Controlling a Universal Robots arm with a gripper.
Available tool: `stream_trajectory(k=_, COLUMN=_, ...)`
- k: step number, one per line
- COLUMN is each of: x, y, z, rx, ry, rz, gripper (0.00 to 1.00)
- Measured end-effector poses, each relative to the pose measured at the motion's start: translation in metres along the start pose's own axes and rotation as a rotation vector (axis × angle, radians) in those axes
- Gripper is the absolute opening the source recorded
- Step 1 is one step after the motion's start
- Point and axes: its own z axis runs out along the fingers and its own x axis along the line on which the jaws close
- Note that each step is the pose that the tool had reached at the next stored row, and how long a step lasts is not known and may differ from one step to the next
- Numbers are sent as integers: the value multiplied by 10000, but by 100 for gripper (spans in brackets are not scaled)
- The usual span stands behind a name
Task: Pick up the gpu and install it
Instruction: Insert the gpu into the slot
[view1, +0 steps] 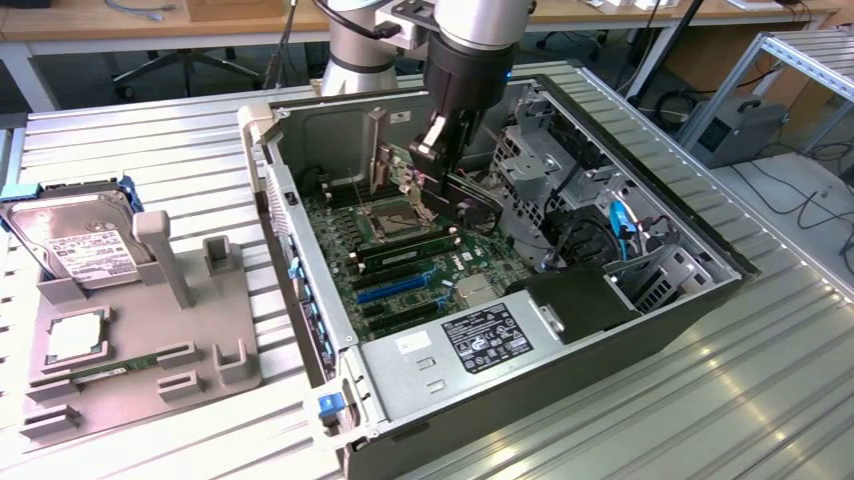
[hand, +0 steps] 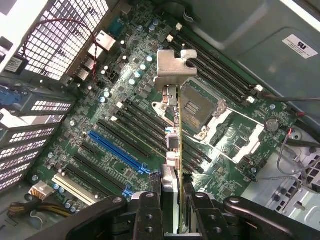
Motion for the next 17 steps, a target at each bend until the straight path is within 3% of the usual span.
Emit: stream_trajectory(k=17, x=0, y=0, z=0, rx=-8, ry=5, rz=-286, gripper=27)
